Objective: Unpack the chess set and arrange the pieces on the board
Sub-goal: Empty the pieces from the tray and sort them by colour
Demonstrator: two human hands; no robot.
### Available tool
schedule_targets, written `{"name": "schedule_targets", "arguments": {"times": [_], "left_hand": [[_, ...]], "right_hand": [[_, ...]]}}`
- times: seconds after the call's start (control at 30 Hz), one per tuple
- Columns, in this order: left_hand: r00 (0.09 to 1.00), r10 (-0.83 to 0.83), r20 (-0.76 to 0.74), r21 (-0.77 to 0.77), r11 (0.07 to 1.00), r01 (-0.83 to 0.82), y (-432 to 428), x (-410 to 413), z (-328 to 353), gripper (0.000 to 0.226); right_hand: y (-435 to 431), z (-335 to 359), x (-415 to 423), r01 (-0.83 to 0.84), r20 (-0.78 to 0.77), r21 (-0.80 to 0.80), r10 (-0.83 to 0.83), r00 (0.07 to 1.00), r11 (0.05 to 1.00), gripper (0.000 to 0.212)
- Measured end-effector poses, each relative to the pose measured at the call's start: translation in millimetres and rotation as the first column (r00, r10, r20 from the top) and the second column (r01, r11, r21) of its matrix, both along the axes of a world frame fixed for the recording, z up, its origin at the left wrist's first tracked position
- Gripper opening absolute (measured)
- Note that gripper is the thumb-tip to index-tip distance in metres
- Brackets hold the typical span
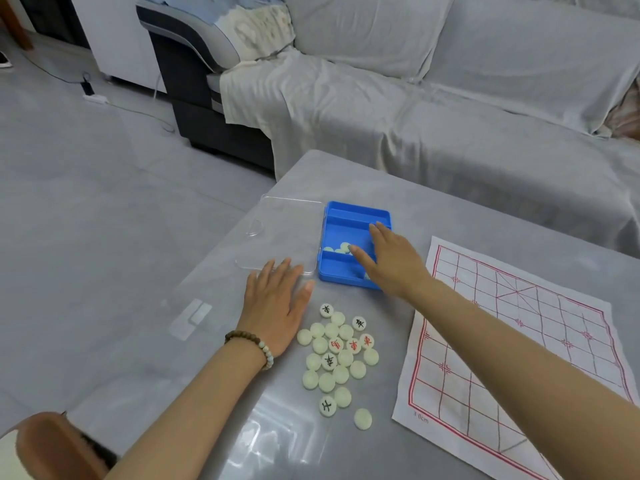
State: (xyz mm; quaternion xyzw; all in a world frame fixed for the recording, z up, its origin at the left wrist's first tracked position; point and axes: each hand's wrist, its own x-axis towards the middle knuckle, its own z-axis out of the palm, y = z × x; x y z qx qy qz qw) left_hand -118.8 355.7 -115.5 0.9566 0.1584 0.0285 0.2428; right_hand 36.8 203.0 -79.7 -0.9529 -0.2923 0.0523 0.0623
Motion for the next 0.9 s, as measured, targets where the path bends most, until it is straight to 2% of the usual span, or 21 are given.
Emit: {"name": "schedule_targets", "arguments": {"times": [0.07, 0.1, 0.13, 0.2, 0.27, 0.3, 0.37, 0.43, 0.53, 0.67, 0.9], "left_hand": [[1.0, 0.0, -0.009, -0.001, 1.0, 0.0, 0.9, 0.2, -1.7, 0.057], [1.0, 0.0, -0.001, -0.005, 1.0, 0.0, 1.4, -0.4, -2.0, 0.063], [1.0, -0.001, 0.012, -0.01, 1.0, 0.001, 2.5, -1.0, -2.4, 0.071], [1.0, -0.004, 0.023, -0.017, 1.0, 0.004, 5.7, -2.6, -3.4, 0.083], [0.999, -0.01, 0.036, -0.026, 1.0, 0.011, 8.8, -3.7, -4.9, 0.085], [0.999, -0.014, 0.04, -0.03, 0.999, 0.015, 9.9, -4.3, -5.1, 0.085], [0.999, -0.019, 0.043, -0.029, 0.999, 0.02, 10.7, -5.9, -5.3, 0.084], [0.999, -0.02, 0.046, -0.026, 0.999, 0.022, 11.0, -6.2, -5.1, 0.083], [0.998, -0.007, 0.065, -0.046, 0.999, 0.01, 10.5, -6.0, -5.3, 0.082], [0.999, -0.009, 0.046, -0.05, 0.999, 0.011, 11.4, -5.7, -4.2, 0.068], [0.998, -0.003, 0.065, -0.042, 0.999, 0.006, 11.3, -4.4, -6.6, 0.08]], "right_hand": [[13.4, -10.8, 4.5, 0.013, 0.057, -0.133, -0.005, 0.998, 0.991, 0.072], [20.0, -16.1, 0.0, -0.006, 0.063, -0.141, 0.015, 0.998, 0.99, 0.074], [25.9, -20.7, -6.0, -0.048, 0.06, -0.094, 0.054, 0.997, 0.994, 0.078], [32.9, -24.5, -16.0, -0.116, 0.002, 0.133, 0.117, 0.993, 0.984, 0.072], [34.0, -23.7, -15.9, -0.061, -0.053, 0.321, 0.082, 0.995, 0.945, 0.055], [34.3, -23.1, -12.8, -0.023, -0.053, 0.335, 0.043, 0.998, 0.942, 0.053], [34.7, -26.9, -6.8, 0.015, -0.024, 0.277, -0.009, 1.0, 0.961, 0.053], [38.3, -28.9, -4.6, -0.034, 0.015, 0.237, 0.032, 0.999, 0.971, 0.05], [45.4, -30.0, -2.8, -0.144, 0.021, 0.288, 0.144, 0.989, 0.947, 0.04], [50.0, -27.5, 2.2, -0.15, 0.014, 0.295, 0.153, 0.988, 0.944, 0.031], [51.3, -23.8, 10.4, -0.175, -0.003, 0.21, 0.179, 0.984, 0.962, 0.036]]}}
